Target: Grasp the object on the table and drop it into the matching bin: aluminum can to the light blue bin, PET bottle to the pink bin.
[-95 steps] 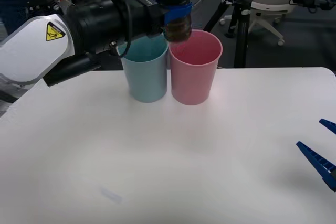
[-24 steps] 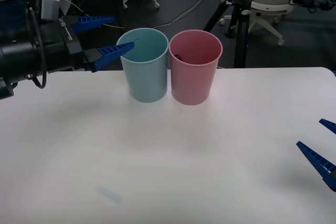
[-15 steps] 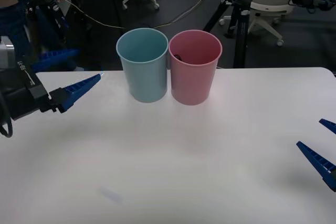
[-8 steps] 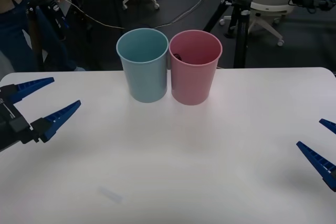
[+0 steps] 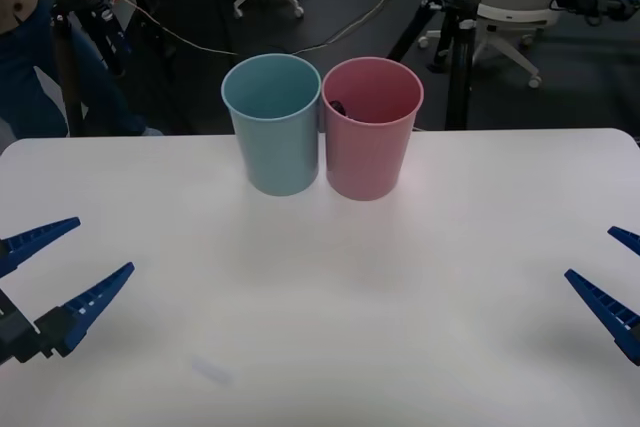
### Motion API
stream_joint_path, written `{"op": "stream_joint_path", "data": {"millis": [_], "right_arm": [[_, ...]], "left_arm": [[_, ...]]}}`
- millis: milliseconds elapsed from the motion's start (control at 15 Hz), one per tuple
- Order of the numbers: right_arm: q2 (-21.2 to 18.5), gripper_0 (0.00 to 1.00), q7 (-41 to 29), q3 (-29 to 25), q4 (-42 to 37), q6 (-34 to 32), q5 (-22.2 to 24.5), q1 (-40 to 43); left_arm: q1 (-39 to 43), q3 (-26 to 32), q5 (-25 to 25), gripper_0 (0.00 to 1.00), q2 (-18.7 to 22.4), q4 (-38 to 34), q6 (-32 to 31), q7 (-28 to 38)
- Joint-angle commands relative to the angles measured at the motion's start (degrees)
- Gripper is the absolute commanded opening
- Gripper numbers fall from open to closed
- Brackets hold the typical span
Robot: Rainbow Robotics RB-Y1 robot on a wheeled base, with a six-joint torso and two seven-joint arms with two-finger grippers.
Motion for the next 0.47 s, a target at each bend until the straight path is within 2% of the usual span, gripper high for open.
{"op": "stream_joint_path", "data": {"millis": [67,467], "right_arm": [[0.0,1.00,0.0,0.0,0.0,0.0,0.0,0.0],[0.0,1.00,0.0,0.0,0.0,0.0,0.0,0.0]], "left_arm": [[4.3,-1.4,2.5,1.00,-0.7,0.0,0.9,-4.0],[6.4,-1.3,3.7,1.00,-0.8,0.1,1.0,-5.0]]}}
